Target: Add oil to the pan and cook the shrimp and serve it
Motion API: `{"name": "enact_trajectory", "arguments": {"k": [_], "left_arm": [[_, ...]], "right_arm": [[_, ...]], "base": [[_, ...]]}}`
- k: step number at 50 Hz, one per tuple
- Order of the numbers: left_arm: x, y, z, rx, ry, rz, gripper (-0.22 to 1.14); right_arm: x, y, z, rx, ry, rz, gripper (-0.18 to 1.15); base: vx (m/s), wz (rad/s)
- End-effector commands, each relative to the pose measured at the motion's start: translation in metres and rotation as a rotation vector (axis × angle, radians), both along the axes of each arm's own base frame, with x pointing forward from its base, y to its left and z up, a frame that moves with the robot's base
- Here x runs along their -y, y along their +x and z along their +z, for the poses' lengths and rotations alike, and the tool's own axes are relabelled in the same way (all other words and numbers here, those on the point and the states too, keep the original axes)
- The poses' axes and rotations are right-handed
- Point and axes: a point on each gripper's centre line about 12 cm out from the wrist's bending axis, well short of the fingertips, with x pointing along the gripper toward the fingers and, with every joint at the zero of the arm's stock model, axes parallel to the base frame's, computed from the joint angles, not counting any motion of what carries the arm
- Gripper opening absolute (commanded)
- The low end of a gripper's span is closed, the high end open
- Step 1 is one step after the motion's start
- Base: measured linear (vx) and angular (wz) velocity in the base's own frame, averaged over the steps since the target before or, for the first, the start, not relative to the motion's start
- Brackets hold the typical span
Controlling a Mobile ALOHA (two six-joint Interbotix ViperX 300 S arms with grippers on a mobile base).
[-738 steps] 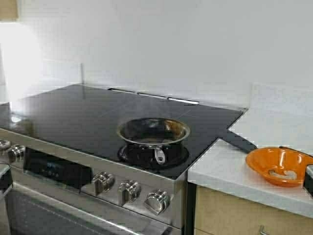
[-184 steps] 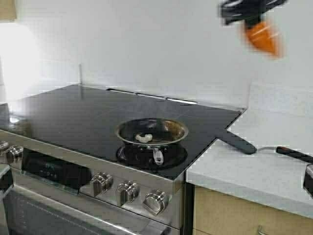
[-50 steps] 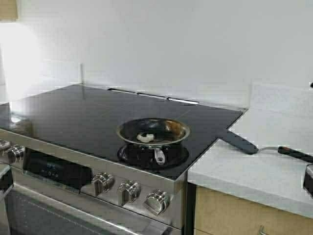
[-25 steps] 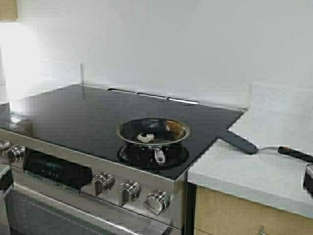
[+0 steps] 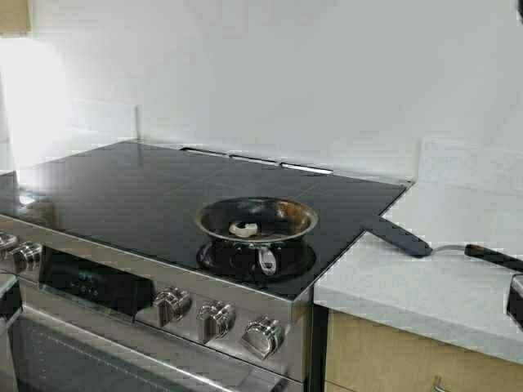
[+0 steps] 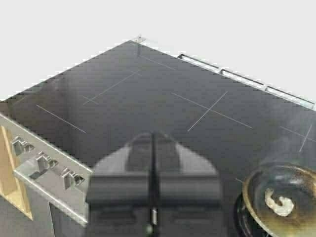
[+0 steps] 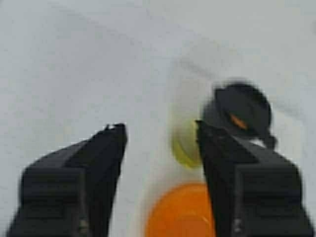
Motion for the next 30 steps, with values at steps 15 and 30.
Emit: {"name": "enact_trajectory", "arguments": {"k": [15, 30], "left_arm": [[0.000, 0.002, 0.007, 0.020, 0.004, 0.000, 0.03], [0.000, 0.001, 0.007, 0.023, 0.003, -0.001, 0.03]], "right_arm": [[-0.100, -0.059, 0.100, 0.254, 0.127, 0.180, 0.20], [-0.153, -0.103, 0.053, 0.172, 0.327, 0.257, 0.04]], "base": [[0.00, 0.00], [0.00, 0.00]]}}
